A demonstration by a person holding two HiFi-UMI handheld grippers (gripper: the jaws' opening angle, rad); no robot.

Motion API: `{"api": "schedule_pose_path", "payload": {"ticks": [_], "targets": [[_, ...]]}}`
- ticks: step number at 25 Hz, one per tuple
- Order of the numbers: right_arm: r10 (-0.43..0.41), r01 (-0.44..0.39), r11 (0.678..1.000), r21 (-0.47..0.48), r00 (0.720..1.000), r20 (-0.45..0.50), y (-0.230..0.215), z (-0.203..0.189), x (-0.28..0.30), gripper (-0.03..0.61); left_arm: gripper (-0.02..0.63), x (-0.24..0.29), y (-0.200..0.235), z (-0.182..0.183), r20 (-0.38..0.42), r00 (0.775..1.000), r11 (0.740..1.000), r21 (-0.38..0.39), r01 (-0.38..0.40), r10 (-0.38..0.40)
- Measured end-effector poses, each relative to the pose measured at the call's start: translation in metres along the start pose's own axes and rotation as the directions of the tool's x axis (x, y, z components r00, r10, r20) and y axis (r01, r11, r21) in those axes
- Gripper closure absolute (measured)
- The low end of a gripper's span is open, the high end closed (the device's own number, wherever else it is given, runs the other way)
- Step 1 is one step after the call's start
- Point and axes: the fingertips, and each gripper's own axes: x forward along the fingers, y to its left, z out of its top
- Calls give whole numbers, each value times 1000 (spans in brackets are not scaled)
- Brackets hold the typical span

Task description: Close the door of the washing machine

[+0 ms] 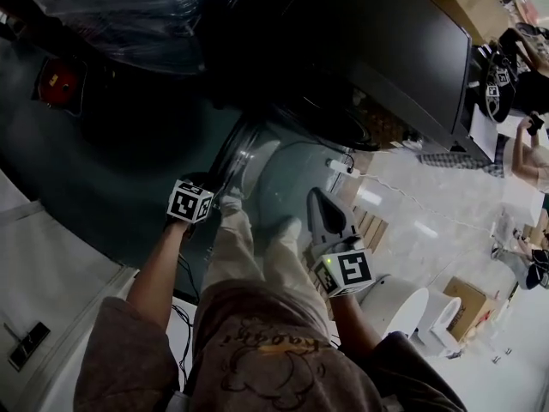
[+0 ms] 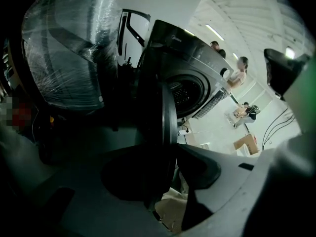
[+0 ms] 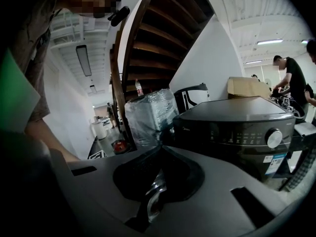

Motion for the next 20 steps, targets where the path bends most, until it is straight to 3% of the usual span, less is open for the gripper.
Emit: {"api": "schedule_pose_path", "payload": {"ticks": [11, 20], "targets": [[-119, 118, 992, 37, 992, 36, -38, -4, -51, 583, 425, 21, -62, 0, -12, 999, 998, -41, 51, -51], [-197, 192, 978, 86, 979, 58, -71, -18, -94, 583, 445, 45, -126, 9, -42, 989, 989, 33, 143, -141]]}}
